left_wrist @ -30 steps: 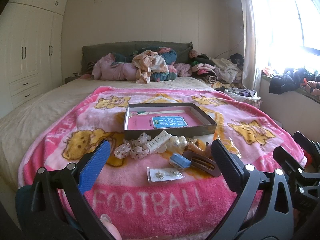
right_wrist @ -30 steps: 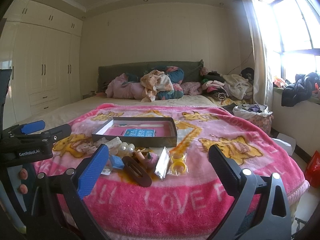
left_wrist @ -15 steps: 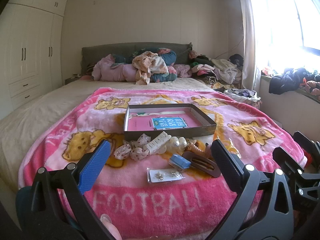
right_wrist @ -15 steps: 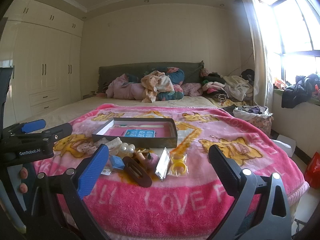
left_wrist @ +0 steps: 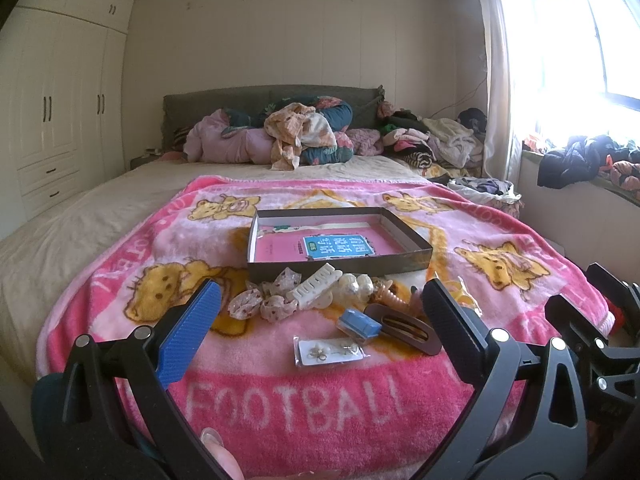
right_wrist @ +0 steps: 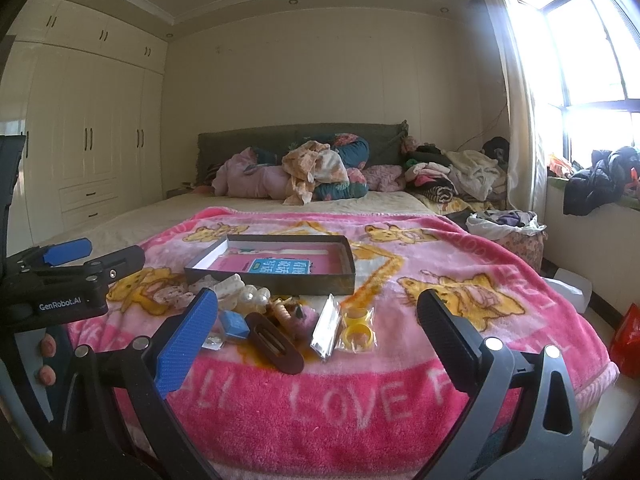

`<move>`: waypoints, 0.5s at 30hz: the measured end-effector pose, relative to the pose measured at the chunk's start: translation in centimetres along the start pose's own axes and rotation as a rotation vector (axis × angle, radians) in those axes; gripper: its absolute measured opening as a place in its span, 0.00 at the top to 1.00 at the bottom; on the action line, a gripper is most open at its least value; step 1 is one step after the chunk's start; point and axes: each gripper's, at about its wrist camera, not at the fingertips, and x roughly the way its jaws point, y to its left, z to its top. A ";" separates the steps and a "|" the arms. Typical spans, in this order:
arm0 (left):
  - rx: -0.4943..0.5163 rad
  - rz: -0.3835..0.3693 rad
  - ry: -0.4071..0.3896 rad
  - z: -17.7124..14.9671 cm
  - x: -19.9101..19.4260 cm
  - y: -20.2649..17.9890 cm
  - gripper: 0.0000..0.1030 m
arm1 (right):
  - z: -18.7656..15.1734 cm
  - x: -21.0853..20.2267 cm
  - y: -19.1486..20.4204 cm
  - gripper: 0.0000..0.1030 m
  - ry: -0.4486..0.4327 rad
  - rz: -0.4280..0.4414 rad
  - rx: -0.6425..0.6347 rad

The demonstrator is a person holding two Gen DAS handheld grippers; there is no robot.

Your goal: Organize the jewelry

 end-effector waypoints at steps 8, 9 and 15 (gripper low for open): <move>0.002 0.002 0.001 -0.1 0.0 0.0 0.10 | -0.2 0.0 0.0 0.06 0.002 0.005 -0.001; 0.003 0.003 0.002 0.1 0.0 -0.2 0.10 | -0.2 0.1 0.0 0.06 0.004 0.005 -0.001; -0.009 0.018 0.021 0.9 0.7 0.6 0.10 | -0.6 1.0 0.5 0.06 0.032 0.011 -0.006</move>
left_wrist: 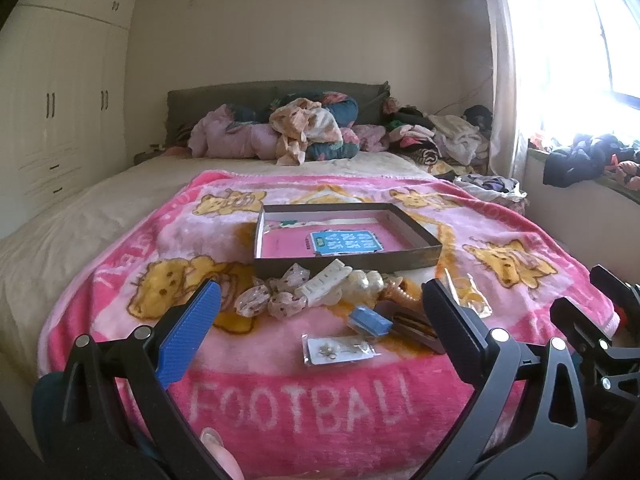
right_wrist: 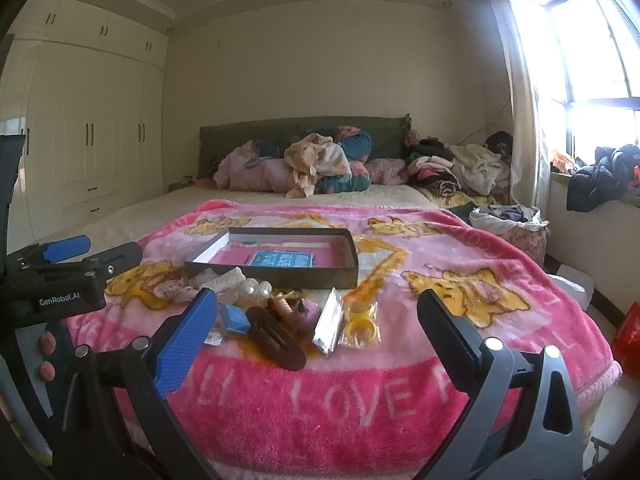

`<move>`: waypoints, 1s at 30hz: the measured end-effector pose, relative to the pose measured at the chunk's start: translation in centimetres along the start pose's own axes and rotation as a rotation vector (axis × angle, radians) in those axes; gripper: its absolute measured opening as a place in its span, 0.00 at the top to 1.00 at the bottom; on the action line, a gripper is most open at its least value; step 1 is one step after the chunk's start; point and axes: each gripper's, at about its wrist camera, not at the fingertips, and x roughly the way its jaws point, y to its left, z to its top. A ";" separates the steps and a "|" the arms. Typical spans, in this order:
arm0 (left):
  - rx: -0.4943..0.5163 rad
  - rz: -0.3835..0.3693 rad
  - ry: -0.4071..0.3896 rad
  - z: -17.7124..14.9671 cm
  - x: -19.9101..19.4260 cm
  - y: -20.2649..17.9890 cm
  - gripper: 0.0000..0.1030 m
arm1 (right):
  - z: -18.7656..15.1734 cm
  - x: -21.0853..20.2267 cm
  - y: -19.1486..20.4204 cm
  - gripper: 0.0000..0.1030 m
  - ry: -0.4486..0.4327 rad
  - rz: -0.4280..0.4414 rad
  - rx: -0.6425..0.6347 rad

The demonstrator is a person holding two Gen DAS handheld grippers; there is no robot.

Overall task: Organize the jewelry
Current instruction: 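Grasp the sheer red-dotted bow with the left gripper while the right grasps the blue clip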

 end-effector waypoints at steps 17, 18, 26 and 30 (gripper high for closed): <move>-0.069 0.034 0.082 -1.0 3.2 4.6 0.10 | -0.4 3.9 2.4 0.06 0.076 0.090 -0.083; -0.068 0.040 0.092 -1.2 3.6 4.9 0.10 | -0.4 4.2 2.6 0.06 0.085 0.102 -0.083; -0.049 0.064 0.149 -1.7 5.7 6.1 0.10 | -0.6 6.9 4.0 0.06 0.150 0.193 -0.108; -0.066 0.037 0.181 -2.0 7.0 7.2 0.10 | -0.7 8.1 4.7 0.06 0.175 0.224 -0.127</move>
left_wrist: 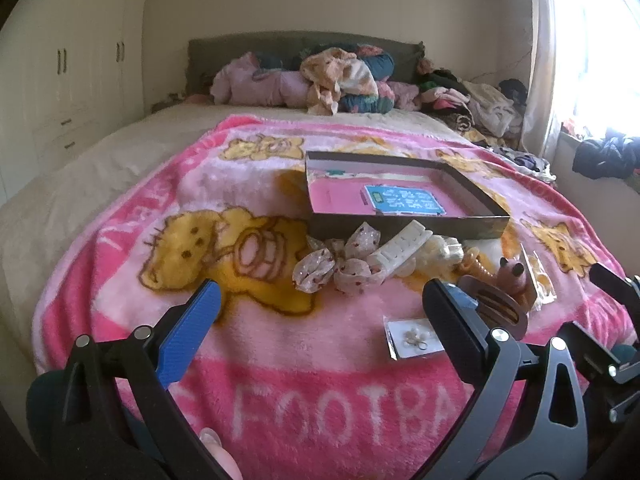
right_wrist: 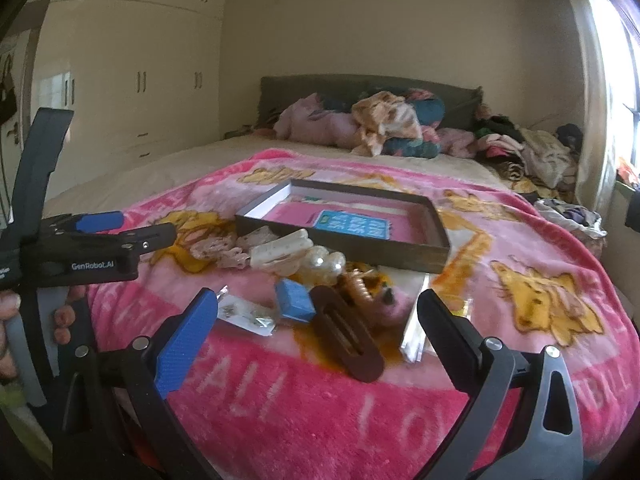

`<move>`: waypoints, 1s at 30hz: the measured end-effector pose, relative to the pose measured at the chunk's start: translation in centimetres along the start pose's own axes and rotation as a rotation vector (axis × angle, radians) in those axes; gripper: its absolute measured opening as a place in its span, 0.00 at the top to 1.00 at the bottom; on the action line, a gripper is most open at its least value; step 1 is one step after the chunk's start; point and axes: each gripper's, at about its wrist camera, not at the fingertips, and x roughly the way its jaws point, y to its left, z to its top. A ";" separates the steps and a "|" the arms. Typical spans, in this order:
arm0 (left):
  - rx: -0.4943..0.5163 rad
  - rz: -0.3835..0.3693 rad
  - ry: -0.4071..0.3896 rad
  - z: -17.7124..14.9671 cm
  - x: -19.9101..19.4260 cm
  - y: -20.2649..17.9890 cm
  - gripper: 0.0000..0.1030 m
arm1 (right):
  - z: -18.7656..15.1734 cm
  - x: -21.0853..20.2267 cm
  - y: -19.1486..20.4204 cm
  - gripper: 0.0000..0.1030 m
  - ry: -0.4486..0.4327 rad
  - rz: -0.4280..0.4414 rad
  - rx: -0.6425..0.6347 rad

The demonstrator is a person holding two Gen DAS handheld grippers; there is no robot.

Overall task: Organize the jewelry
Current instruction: 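Grasp the sheer red-dotted bow with the left gripper while the right grasps the blue clip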

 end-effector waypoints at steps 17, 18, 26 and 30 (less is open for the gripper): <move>0.003 -0.032 0.112 2.0 6.8 1.9 0.10 | 1.2 8.2 0.3 0.27 0.176 0.125 0.023; -0.001 -0.041 0.119 2.1 7.3 2.0 0.11 | 1.3 8.8 0.2 0.30 0.191 0.137 0.030; -0.003 -0.108 0.173 2.3 10.0 1.9 0.27 | 1.0 12.1 0.0 0.57 0.294 0.188 0.047; -0.003 -0.133 0.195 2.2 10.9 1.7 0.30 | 0.6 12.9 -0.1 0.58 0.325 0.193 0.041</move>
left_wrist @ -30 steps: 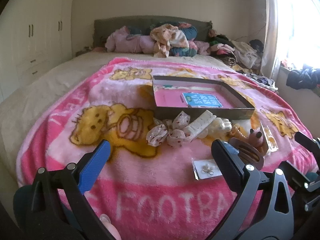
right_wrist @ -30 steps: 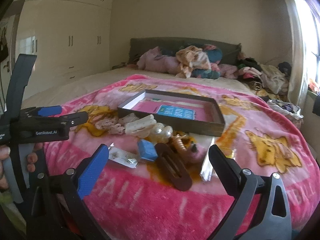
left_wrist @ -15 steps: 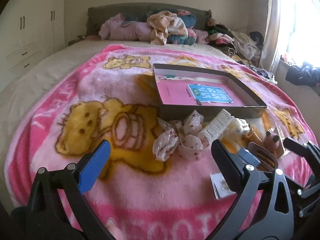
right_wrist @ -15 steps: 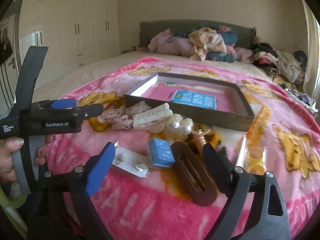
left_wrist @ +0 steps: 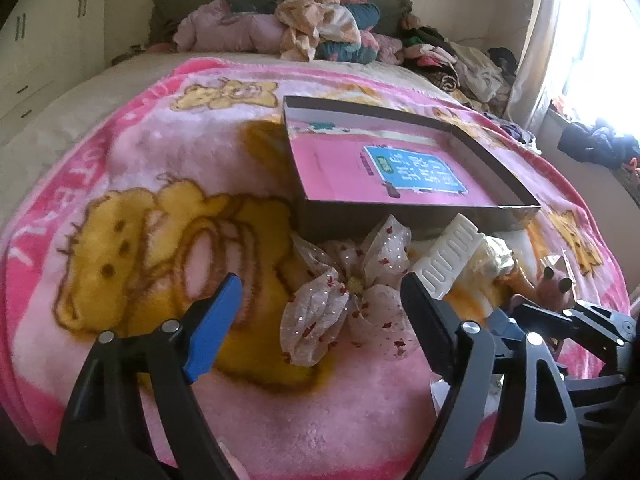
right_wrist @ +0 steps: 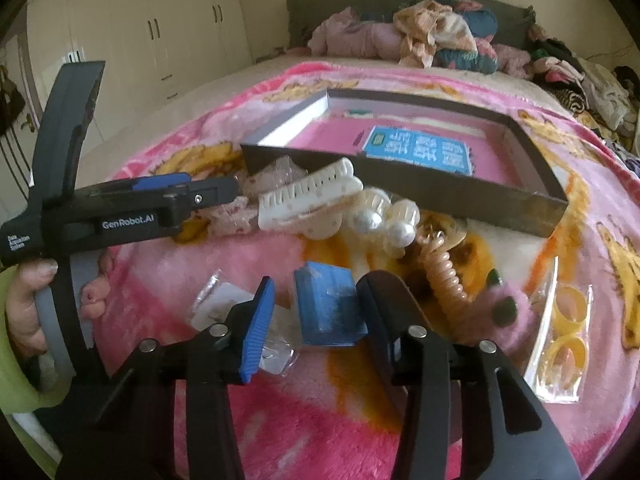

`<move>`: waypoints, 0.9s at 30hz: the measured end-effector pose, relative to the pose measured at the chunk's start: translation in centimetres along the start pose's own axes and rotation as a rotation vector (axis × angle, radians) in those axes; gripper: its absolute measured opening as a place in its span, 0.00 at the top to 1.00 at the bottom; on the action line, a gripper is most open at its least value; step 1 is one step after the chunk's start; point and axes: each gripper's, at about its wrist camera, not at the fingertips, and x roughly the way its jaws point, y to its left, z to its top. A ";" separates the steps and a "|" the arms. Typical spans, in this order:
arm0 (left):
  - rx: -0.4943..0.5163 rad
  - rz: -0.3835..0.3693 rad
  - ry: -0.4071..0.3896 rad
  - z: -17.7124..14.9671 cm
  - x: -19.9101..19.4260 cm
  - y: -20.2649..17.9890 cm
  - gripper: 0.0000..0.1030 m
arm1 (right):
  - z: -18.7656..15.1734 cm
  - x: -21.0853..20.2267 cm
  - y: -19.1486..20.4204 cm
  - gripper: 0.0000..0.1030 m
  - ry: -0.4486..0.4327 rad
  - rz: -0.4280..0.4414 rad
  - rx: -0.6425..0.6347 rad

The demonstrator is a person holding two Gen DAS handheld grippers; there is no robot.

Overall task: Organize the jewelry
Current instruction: 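Grasp the sheer red-dotted bow with the left gripper while the right grasps the blue clip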

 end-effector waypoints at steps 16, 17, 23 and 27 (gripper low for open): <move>0.007 -0.062 0.057 -0.4 2.1 0.0 0.63 | 1.0 2.6 -0.7 0.66 0.042 0.052 0.023; 0.010 -0.070 0.055 -0.4 2.0 -0.1 0.69 | 1.0 2.5 -0.6 0.66 0.036 0.052 0.021; 0.014 -0.080 0.028 -0.4 0.9 -0.5 0.86 | 1.0 1.4 -0.9 0.66 -0.002 0.083 0.054; -0.013 -0.086 0.005 -0.1 -0.4 -0.1 0.93 | 1.1 0.3 -1.2 0.66 -0.029 0.093 0.072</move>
